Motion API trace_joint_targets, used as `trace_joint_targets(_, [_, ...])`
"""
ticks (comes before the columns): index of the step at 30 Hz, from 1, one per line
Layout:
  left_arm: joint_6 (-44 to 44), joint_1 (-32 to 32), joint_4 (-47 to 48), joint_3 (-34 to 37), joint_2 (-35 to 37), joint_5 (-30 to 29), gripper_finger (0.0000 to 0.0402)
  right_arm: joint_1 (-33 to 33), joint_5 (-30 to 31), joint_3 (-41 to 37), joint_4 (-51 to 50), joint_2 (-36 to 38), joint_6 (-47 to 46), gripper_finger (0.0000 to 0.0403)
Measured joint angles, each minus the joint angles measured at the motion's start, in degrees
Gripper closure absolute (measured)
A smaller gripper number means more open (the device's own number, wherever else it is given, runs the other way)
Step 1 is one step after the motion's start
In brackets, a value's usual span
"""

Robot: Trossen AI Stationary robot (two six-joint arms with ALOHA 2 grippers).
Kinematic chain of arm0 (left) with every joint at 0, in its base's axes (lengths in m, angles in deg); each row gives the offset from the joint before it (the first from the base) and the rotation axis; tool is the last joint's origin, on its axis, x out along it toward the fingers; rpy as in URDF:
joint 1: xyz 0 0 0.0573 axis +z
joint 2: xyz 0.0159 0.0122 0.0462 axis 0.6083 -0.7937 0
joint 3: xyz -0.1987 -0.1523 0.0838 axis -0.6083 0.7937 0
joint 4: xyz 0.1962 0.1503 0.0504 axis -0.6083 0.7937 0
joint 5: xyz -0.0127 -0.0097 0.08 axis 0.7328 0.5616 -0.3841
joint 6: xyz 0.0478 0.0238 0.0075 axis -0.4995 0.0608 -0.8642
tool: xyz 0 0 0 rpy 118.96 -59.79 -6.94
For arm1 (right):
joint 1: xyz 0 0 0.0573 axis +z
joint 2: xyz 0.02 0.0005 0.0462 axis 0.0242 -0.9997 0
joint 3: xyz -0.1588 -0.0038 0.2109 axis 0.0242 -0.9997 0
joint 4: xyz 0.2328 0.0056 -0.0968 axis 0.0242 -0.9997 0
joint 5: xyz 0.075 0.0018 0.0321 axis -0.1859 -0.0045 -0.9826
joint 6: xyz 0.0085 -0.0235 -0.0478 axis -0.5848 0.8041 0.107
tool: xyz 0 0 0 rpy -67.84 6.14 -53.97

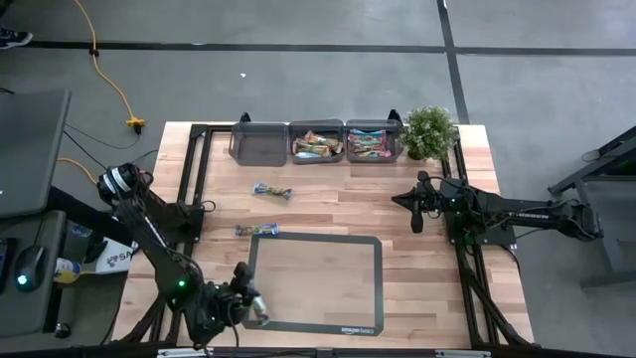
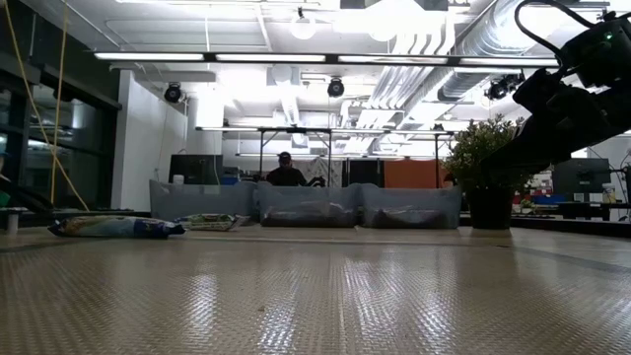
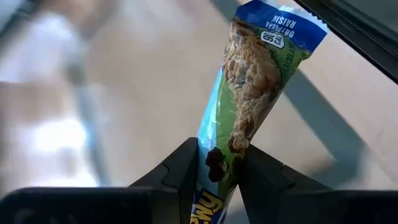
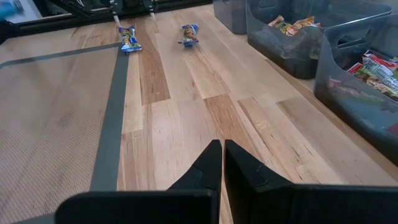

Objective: Pick and place Granola Bars by type
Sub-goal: Put the blue granola bar into the left black bin

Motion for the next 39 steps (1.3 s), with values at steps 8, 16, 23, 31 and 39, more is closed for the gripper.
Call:
trace_joint_targets(8, [-0.1, 0.0, 0.2, -7.9, 0.3, -26.2, 0.0300, 0.0, 0.0, 0.0, 0.0, 0.0, 0.0, 0.0402])
trace_joint_targets(16, [-5.0, 0.1, 0.3, -15.1, 0.3, -49.2, 0.0300, 0.0, 0.0, 0.0, 0.0, 0.0, 0.0, 0.0402])
trace_joint_targets(23, [-8.2, 1.4, 2.1, -21.4, 1.3, -51.8, 0.0300, 0.0, 0.0, 0.0, 0.0, 0.0, 0.0, 0.0402])
trace_joint_targets(31, [-17.2, 5.5, 3.2, -25.7, 6.7, -47.0, 0.0300, 0.0, 0.0, 0.0, 0.0, 0.0, 0.0, 0.0402])
trace_joint_targets(39, [-25.7, 10.4, 2.5, -28.8, 18.0, -41.1, 0.0300, 0.0, 0.0, 0.0, 0.0, 0.0, 0.0, 0.0402])
